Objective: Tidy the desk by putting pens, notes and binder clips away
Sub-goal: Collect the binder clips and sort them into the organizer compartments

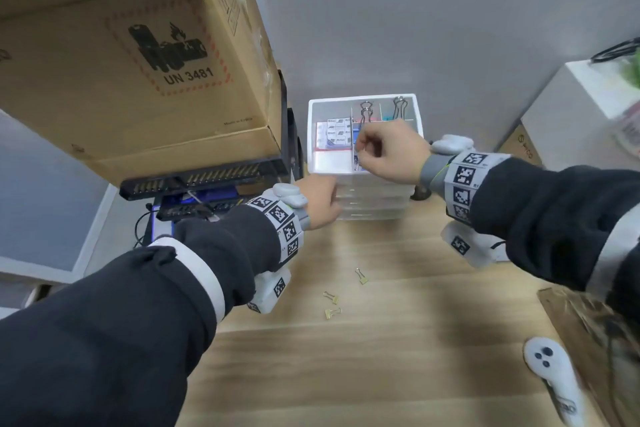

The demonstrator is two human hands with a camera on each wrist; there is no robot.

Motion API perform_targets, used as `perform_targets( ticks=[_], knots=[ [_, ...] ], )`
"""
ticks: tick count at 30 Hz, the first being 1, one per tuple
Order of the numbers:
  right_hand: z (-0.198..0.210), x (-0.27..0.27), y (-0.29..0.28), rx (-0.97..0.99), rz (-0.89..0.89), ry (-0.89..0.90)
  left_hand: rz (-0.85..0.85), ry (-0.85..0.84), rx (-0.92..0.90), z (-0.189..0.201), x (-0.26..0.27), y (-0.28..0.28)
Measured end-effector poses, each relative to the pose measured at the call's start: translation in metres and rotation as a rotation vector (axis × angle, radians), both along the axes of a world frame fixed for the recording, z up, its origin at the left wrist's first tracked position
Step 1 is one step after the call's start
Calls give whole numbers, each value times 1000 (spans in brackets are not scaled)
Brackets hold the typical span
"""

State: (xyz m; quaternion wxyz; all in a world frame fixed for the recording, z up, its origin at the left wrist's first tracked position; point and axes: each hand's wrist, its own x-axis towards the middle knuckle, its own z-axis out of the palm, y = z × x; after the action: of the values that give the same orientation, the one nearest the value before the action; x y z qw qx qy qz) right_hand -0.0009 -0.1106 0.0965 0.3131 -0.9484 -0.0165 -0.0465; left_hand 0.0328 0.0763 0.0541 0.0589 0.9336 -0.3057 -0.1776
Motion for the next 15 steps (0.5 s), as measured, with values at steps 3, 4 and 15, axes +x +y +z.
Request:
perform_targets(
  ticks=[3,4,15],
  knots=[
    [-42,-25,26,-64,129,134,-41,91,141,-29,-20,17],
    [-56,-32,32,-99,138,220,-49,114,177,-40,-26,23],
    [-234,-90,63,-252,-45,633,-25,289,70,-181,-86,64]
  ],
)
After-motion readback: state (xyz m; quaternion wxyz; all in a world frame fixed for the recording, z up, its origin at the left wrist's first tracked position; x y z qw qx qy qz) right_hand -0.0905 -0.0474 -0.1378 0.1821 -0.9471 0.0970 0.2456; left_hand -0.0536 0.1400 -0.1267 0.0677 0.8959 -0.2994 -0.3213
